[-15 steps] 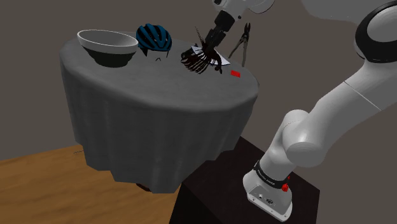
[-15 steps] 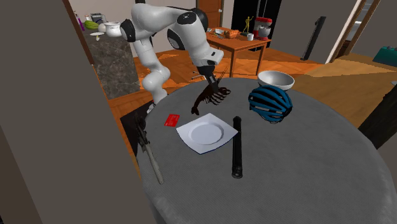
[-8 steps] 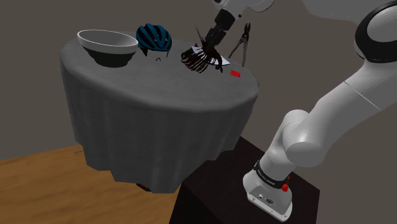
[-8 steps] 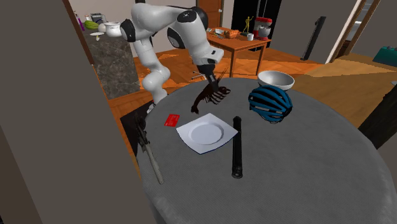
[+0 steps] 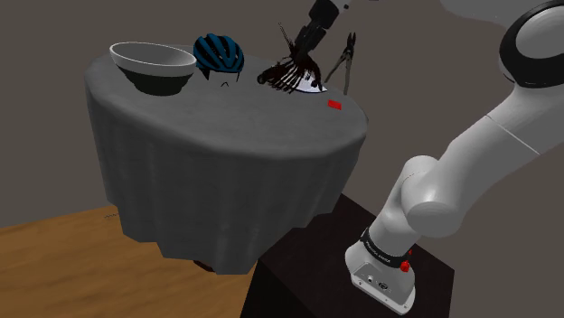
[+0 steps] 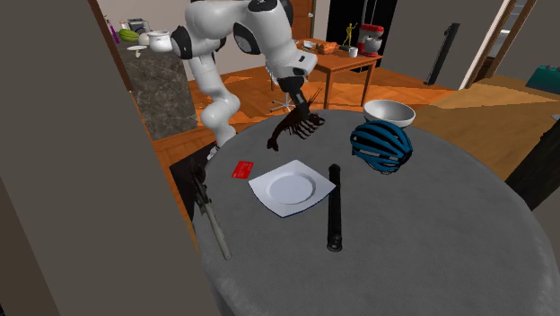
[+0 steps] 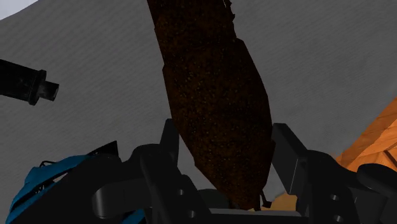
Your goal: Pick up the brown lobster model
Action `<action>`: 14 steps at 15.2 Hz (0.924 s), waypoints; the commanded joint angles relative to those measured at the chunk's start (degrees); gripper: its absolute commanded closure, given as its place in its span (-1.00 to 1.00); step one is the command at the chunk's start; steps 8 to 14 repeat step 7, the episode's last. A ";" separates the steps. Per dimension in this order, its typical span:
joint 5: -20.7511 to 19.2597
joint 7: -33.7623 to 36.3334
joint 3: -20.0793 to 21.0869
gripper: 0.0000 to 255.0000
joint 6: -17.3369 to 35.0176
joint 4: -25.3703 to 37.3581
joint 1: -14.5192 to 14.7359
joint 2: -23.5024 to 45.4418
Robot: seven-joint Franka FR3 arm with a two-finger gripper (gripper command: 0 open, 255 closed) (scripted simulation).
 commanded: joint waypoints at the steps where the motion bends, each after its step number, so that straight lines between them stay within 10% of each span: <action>1: 0.10 0.55 -0.01 1.00 -1.61 2.00 0.10 0.30; 14: 0.50 1.29 -0.32 1.00 -4.79 6.24 0.28 1.40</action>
